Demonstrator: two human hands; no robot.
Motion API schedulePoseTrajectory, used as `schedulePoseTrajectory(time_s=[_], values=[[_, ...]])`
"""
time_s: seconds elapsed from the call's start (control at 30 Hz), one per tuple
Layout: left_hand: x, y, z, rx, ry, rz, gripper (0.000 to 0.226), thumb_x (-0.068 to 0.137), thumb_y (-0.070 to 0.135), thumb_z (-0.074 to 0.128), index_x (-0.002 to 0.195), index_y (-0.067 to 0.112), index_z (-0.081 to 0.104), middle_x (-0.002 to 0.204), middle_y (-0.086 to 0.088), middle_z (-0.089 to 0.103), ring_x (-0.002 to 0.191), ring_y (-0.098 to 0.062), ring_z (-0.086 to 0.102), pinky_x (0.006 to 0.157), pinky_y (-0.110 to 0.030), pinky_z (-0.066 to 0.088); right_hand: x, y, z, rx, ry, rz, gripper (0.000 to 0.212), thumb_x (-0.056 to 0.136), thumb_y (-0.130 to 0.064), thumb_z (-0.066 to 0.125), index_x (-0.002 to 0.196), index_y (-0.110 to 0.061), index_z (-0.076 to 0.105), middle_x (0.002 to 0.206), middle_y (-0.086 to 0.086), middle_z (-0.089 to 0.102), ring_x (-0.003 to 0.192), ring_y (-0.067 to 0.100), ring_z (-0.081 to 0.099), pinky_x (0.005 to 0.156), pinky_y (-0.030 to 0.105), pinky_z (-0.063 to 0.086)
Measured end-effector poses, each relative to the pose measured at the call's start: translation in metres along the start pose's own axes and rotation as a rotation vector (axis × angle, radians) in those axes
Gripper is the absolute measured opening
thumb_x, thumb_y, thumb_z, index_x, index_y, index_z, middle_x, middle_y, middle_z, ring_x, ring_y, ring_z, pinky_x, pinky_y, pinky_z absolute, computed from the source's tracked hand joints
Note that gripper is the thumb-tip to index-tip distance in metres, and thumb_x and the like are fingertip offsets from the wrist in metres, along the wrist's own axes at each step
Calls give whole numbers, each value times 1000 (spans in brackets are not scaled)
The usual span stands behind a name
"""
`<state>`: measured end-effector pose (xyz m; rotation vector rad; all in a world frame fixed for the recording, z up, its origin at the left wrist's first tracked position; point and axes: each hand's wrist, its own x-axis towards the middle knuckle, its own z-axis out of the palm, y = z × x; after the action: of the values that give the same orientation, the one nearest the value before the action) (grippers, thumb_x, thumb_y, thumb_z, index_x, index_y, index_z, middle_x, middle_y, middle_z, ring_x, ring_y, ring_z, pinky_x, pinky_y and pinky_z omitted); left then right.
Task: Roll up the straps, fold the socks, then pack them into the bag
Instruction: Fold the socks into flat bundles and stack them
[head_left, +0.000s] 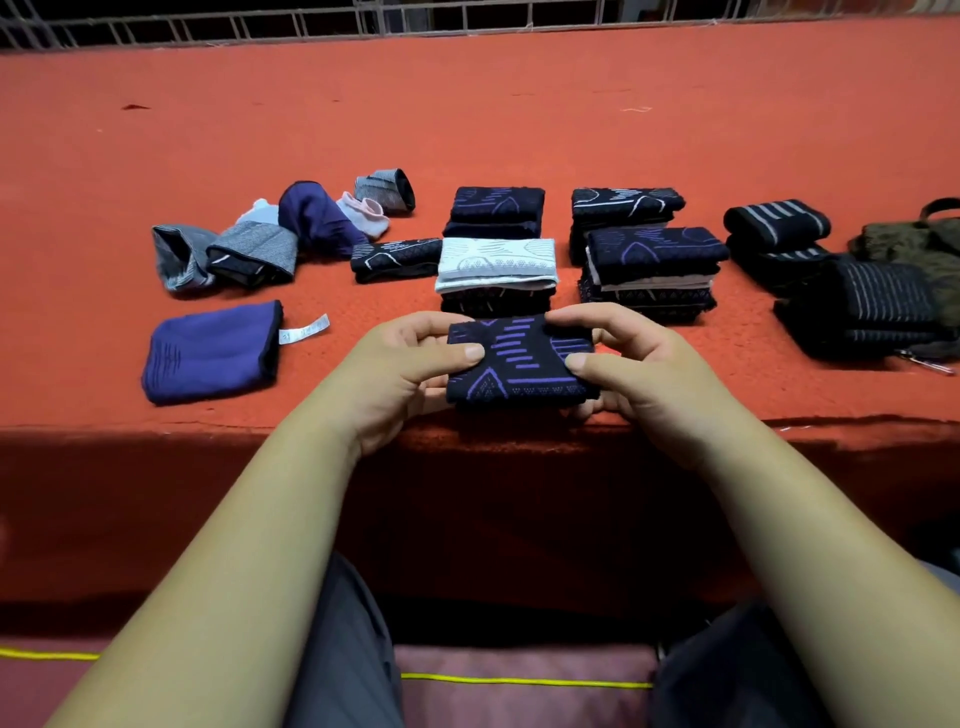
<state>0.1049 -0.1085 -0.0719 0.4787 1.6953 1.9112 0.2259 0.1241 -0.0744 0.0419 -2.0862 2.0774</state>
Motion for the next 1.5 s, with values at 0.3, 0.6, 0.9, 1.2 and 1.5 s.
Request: schedulePoseTrajectory(time_s=[0.3, 0.6, 0.9, 1.2, 1.5], values=[[-4, 0, 5, -106, -38, 84, 43, 87, 8, 76, 127, -1, 65, 122, -19, 75, 103, -27, 77, 81, -33, 63, -1, 8, 13, -314, 166, -112, 21, 96, -11, 74, 96, -27, 62, 74, 1, 55, 66, 17, 45, 64, 32, 35], [-4, 6, -8, 94, 12, 141, 40, 95, -3, 71, 132, 9, 65, 126, -9, 76, 105, -25, 76, 75, -37, 64, 3, 6, 33, -295, 307, -200, 22, 93, -18, 79, 95, -26, 59, 80, -8, 62, 74, 10, 56, 70, 37, 47], [16, 20, -37, -71, 286, 274, 33, 95, 1, 71, 127, 10, 70, 110, -4, 78, 87, -14, 73, 61, -23, 57, 49, -15, 80, -320, 379, -221, 10, 95, -17, 77, 93, -20, 68, 83, -14, 69, 77, 2, 64, 76, 27, 51], [61, 28, -74, -113, 590, 389, 29, 101, 13, 66, 130, 11, 70, 123, -12, 76, 108, -20, 75, 84, -36, 63, 141, -42, 127, -544, 331, -207, 26, 95, -26, 68, 118, -32, 78, 102, -8, 76, 90, 17, 74, 92, 45, 61], [92, 33, -94, -99, 636, 266, 66, 94, -11, 49, 154, 14, 48, 131, 19, 62, 121, 2, 64, 117, -35, 47, 241, -39, 132, -511, 380, -25, 38, 97, -9, 56, 125, -24, 77, 89, -1, 76, 46, 14, 63, 43, 21, 45]])
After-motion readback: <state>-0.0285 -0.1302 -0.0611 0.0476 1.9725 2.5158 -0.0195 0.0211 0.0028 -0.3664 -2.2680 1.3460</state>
